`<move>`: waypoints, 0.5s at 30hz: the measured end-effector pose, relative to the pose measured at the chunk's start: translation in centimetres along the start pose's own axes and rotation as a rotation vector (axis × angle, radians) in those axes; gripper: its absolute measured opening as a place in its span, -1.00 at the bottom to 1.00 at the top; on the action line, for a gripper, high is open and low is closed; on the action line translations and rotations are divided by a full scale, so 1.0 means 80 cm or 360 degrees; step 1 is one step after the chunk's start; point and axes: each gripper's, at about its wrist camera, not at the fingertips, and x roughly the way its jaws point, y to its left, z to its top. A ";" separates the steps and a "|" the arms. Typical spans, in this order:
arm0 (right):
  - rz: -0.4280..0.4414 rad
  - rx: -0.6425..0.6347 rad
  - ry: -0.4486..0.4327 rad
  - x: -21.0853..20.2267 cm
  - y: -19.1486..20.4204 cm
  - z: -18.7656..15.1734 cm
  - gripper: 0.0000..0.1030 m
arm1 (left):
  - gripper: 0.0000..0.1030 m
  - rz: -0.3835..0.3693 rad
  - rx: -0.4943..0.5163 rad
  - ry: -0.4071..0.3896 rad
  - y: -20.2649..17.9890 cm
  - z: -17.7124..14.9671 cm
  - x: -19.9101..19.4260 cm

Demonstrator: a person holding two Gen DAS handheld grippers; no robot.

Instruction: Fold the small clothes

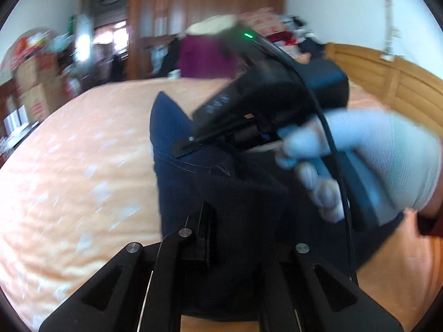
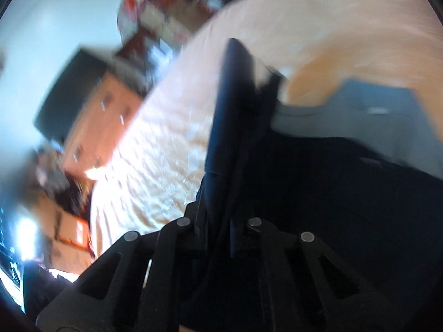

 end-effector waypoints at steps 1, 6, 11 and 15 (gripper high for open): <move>-0.0002 0.0046 -0.0062 -0.030 -0.017 -0.009 -0.84 | -0.93 -0.0066 0.0039 -0.0009 -0.016 0.009 -0.002; 0.0021 0.0385 -0.0258 -0.139 -0.130 -0.072 -0.84 | -0.87 -0.0413 0.0296 0.0101 -0.132 0.038 0.033; 0.0064 0.0597 -0.0330 -0.180 -0.215 -0.120 -0.84 | -0.83 -0.0584 0.0398 0.0289 -0.218 0.034 0.089; 0.0125 0.0663 -0.0402 -0.201 -0.239 -0.130 -0.85 | -0.82 -0.0642 0.0441 0.0322 -0.266 0.038 0.105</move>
